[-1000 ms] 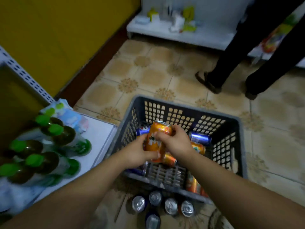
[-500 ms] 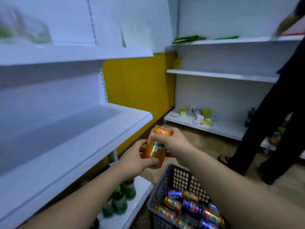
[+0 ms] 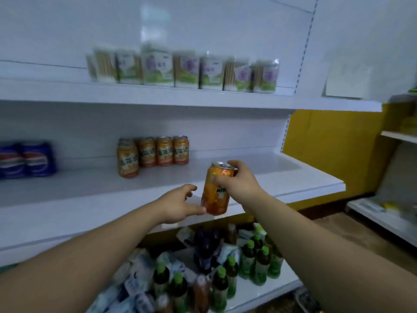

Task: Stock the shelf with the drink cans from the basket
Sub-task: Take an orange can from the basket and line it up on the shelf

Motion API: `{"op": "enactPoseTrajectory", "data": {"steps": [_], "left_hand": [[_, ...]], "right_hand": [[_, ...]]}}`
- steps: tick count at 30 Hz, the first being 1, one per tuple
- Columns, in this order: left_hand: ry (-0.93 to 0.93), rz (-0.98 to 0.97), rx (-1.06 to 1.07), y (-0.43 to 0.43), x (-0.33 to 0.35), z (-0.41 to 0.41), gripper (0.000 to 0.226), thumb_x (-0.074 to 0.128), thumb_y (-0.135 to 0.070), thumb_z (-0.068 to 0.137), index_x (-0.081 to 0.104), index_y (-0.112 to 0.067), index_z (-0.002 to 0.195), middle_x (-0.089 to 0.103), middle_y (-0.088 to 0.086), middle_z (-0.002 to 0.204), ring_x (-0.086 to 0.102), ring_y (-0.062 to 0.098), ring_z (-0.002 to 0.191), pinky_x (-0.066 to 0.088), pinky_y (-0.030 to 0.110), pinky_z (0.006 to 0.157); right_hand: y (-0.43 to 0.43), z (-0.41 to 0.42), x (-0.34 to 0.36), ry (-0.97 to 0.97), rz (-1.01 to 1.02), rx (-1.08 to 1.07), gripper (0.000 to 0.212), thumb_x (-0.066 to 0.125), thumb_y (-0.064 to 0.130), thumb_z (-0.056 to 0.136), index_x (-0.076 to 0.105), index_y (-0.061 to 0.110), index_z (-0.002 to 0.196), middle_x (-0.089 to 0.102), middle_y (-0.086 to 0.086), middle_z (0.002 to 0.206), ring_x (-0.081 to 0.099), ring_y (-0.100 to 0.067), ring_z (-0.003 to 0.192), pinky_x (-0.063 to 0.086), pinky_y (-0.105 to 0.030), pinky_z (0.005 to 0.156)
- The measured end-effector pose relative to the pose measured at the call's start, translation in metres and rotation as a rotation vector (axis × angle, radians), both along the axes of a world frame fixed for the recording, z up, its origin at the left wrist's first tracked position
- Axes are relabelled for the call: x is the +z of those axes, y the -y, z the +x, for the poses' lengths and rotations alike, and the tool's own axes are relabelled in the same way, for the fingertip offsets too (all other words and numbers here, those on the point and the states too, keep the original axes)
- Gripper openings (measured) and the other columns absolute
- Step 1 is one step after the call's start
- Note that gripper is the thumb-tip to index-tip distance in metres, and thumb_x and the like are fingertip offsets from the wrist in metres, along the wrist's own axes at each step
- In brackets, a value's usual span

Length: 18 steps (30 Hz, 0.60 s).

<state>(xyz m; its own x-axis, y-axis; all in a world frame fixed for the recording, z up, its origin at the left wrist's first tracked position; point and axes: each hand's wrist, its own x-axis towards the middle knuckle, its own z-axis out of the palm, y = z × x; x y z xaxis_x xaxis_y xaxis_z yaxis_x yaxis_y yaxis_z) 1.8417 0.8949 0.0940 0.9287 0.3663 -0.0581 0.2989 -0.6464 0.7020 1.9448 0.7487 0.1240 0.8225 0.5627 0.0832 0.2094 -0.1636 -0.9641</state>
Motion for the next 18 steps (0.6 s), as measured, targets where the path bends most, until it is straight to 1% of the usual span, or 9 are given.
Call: {"op": "enactPoseTrajectory", "data": {"steps": [2, 3, 5, 7, 9, 11, 14, 16, 18], "left_hand": [[-0.057, 0.113, 0.066, -0.029, -0.007, -0.021, 0.082, 0.070, -0.047, 0.080, 0.029, -0.021, 0.148, 0.038, 0.002, 0.149, 0.044, 0.019, 0.129, 0.040, 0.025, 0.095], [-0.088, 0.168, 0.091, -0.043, -0.012, -0.030, 0.080, 0.068, -0.048, 0.082, 0.031, -0.020, 0.147, 0.038, 0.002, 0.149, 0.045, 0.019, 0.129, 0.040, 0.025, 0.097], [-0.146, 0.264, 0.128, -0.067, -0.024, -0.045, 0.073, 0.063, -0.051, 0.085, 0.036, -0.019, 0.144, 0.039, 0.003, 0.148, 0.044, 0.020, 0.130, 0.038, 0.030, 0.104], [-0.211, 0.373, 0.176, -0.088, -0.036, -0.056, 0.069, 0.051, -0.057, 0.089, 0.036, -0.019, 0.145, 0.036, 0.003, 0.151, 0.037, 0.021, 0.135, 0.033, 0.034, 0.110], [-0.285, 0.467, 0.230, -0.107, -0.043, -0.062, 0.071, 0.038, -0.063, 0.091, 0.028, -0.021, 0.148, 0.024, 0.000, 0.157, 0.024, 0.020, 0.142, 0.021, 0.038, 0.116], [-0.355, 0.533, 0.273, -0.119, -0.044, -0.066, 0.075, 0.031, -0.069, 0.090, 0.021, -0.027, 0.151, 0.012, -0.003, 0.160, 0.009, 0.019, 0.147, 0.007, 0.047, 0.117], [-0.418, 0.506, 0.339, -0.132, -0.045, -0.069, 0.084, 0.027, -0.080, 0.081, 0.013, -0.036, 0.151, -0.002, -0.006, 0.161, -0.005, 0.019, 0.148, -0.004, 0.058, 0.115], [-0.417, 0.458, 0.366, -0.136, -0.048, -0.068, 0.086, 0.028, -0.083, 0.078, 0.011, -0.040, 0.150, -0.004, -0.008, 0.161, -0.006, 0.018, 0.148, -0.004, 0.059, 0.114], [-0.406, 0.456, 0.380, -0.138, -0.050, -0.067, 0.085, 0.028, -0.083, 0.077, 0.011, -0.041, 0.149, -0.003, -0.008, 0.161, -0.005, 0.017, 0.148, -0.004, 0.058, 0.114]], "right_hand": [[-0.027, -0.011, -0.002, 0.006, -0.020, 0.068, 0.067, 0.072, 0.015, 0.083, 0.035, 0.021, 0.139, 0.051, -0.004, 0.123, 0.054, -0.020, 0.102, 0.046, -0.018, 0.057], [-0.038, -0.015, -0.004, 0.010, -0.026, 0.090, 0.067, 0.071, 0.015, 0.084, 0.035, 0.020, 0.140, 0.051, -0.003, 0.121, 0.053, -0.019, 0.100, 0.043, -0.017, 0.054], [-0.060, -0.017, -0.012, 0.019, -0.040, 0.116, 0.068, 0.071, 0.014, 0.083, 0.035, 0.020, 0.140, 0.050, 0.000, 0.115, 0.052, -0.017, 0.097, 0.040, -0.016, 0.052], [-0.080, -0.019, -0.017, 0.034, -0.050, 0.146, 0.065, 0.072, 0.013, 0.082, 0.037, 0.021, 0.136, 0.051, 0.002, 0.108, 0.053, -0.016, 0.094, 0.042, -0.015, 0.053], [-0.099, -0.016, -0.020, 0.061, -0.047, 0.163, 0.064, 0.074, 0.013, 0.080, 0.040, 0.023, 0.132, 0.054, 0.002, 0.111, 0.055, -0.017, 0.097, 0.048, -0.022, 0.069], [-0.114, -0.013, -0.022, 0.097, -0.064, 0.204, 0.066, 0.074, 0.015, 0.081, 0.039, 0.026, 0.135, 0.053, 0.001, 0.121, 0.054, -0.020, 0.107, 0.048, -0.033, 0.086], [-0.131, -0.008, -0.020, 0.234, -0.165, 0.281, 0.071, 0.070, 0.020, 0.086, 0.032, 0.031, 0.144, 0.035, -0.001, 0.137, 0.044, -0.025, 0.124, 0.042, -0.040, 0.104], [-0.139, 0.000, -0.015, 0.341, -0.232, 0.314, 0.072, 0.065, 0.020, 0.090, 0.026, 0.032, 0.149, 0.028, -0.002, 0.147, 0.037, -0.027, 0.134, 0.038, -0.042, 0.109], [-0.146, 0.006, -0.013, 0.425, -0.275, 0.363, 0.066, 0.059, 0.019, 0.094, 0.025, 0.031, 0.150, 0.029, -0.003, 0.151, 0.036, -0.026, 0.136, 0.036, -0.038, 0.109]]}}
